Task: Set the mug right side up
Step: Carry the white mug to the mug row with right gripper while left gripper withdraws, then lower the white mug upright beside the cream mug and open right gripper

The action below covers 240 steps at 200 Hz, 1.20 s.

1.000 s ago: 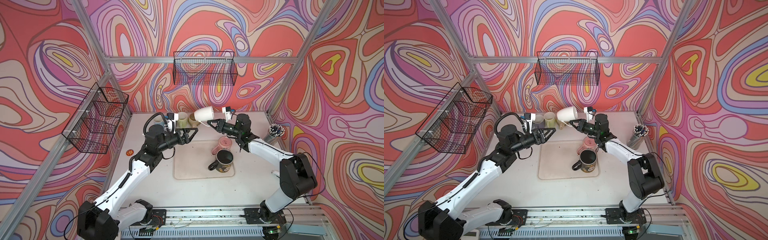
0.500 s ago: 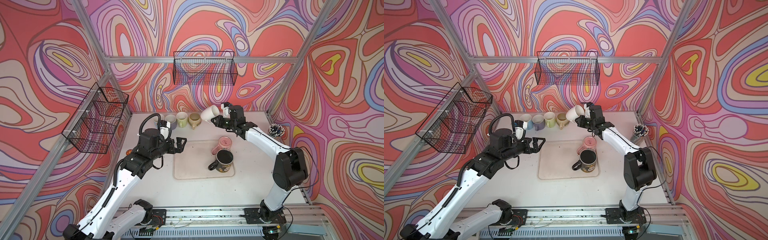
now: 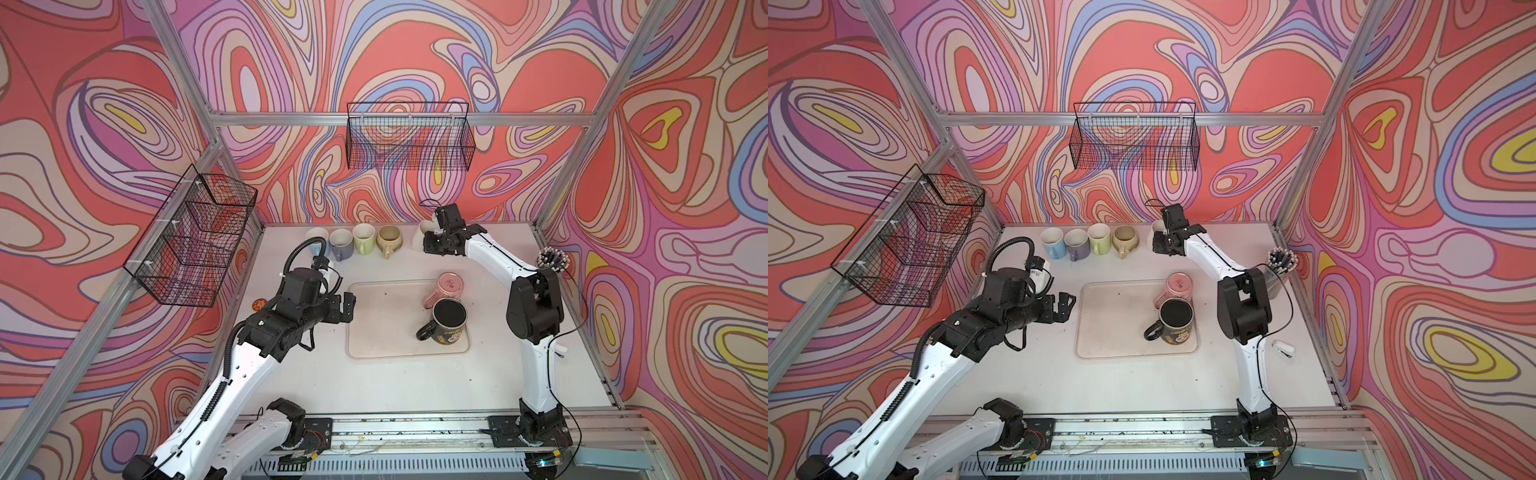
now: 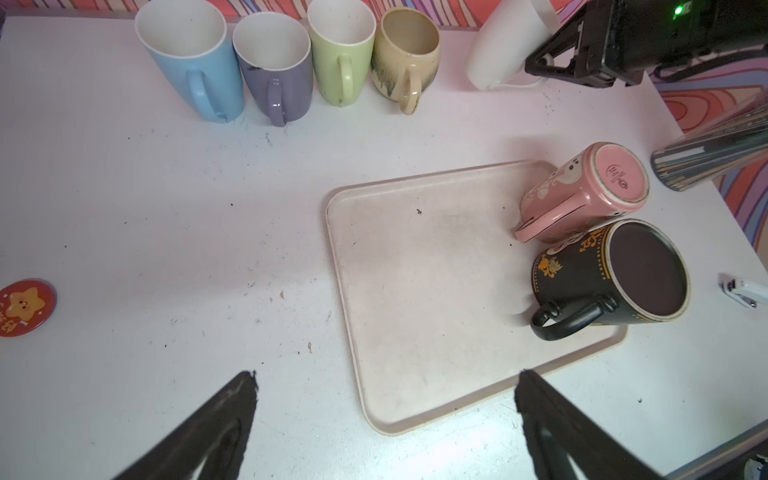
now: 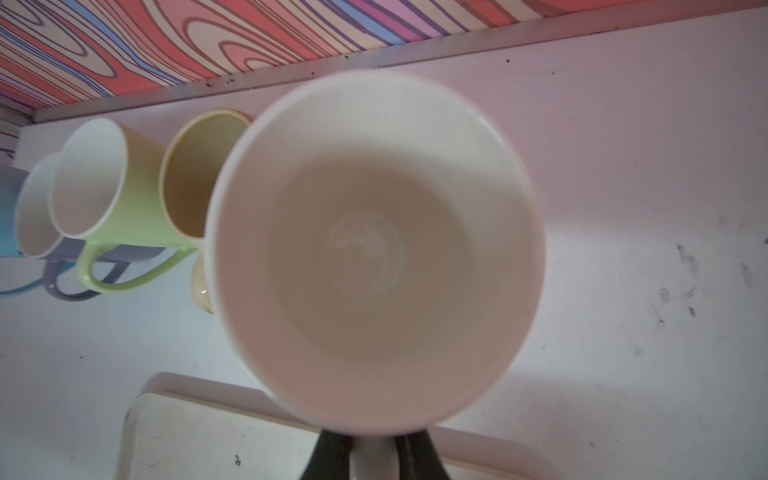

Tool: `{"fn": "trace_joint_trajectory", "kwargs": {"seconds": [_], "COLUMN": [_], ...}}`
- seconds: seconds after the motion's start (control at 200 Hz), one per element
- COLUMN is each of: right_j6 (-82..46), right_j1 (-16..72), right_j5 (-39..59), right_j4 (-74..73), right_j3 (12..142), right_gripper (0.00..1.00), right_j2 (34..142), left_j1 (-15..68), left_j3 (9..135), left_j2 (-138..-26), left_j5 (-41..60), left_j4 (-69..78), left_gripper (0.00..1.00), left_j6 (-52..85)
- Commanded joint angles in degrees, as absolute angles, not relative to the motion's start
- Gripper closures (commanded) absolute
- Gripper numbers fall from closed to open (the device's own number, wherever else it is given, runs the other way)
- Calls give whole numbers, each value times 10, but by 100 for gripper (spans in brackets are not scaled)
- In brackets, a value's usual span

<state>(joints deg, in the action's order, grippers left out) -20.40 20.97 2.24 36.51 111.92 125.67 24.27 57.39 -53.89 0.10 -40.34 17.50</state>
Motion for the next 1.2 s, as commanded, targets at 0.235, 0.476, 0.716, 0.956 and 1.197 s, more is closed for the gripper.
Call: {"fn": "trace_joint_trajectory", "kwargs": {"seconds": [0.235, 0.476, 0.716, 0.956, 1.197], "right_j6": [-152, -139, -121, -117, -119], "right_j1": [228, 231, 240, 244, 245], "right_j5": [-78, -78, -77, -67, -62], "right_j4": [460, 475, 486, 480, 479], "right_j3": [1301, 1355, 1396, 1406, 1408], "right_gripper": [100, 100, 100, 100, 82], "right_j2": [1377, 1420, 1452, 1466, 1471], "left_j1": [241, 241, 241, 241, 241], "left_j3": [559, 559, 559, 560, 557], "left_j2": [-548, -556, -556, -555, -551], "left_j5": [14, 25, 27, 27, 52], "left_j4": [-414, -412, -412, -413, -412], "left_gripper": [0, 0, 0, 0, 0], "left_j6": [169, 171, 171, 168, 155]}}
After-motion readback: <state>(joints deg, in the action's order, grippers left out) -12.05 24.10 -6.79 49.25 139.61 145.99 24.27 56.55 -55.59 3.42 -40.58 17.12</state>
